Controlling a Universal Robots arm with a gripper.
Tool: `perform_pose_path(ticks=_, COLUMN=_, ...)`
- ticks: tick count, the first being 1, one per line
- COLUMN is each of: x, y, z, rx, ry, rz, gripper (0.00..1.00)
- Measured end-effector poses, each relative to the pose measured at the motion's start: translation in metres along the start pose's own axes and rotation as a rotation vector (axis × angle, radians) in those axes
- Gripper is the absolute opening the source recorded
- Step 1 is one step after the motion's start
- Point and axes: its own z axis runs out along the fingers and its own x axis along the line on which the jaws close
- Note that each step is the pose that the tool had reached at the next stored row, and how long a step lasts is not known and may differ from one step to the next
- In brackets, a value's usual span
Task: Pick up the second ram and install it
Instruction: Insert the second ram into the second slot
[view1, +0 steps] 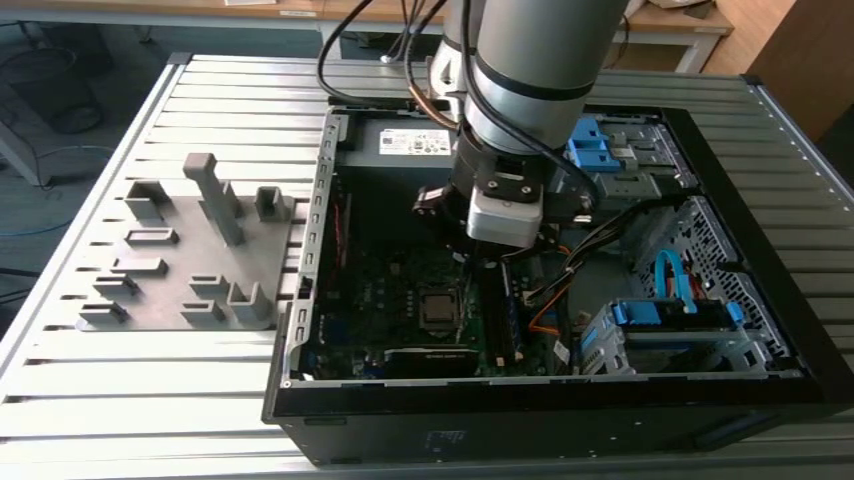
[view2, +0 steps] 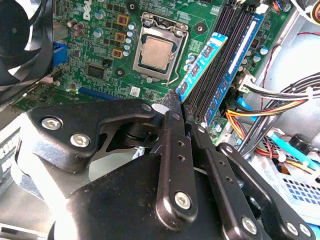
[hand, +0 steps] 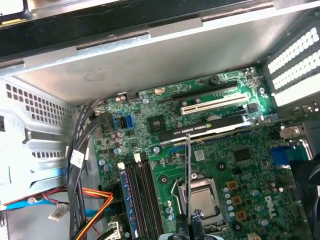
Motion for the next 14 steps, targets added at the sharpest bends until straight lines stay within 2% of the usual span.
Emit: perform_pose_path(ticks=14, x=0.0000, y=0.0000, z=0.0000, rx=-0.0046, ry=0.0057, rz=-0.090, gripper=0.14)
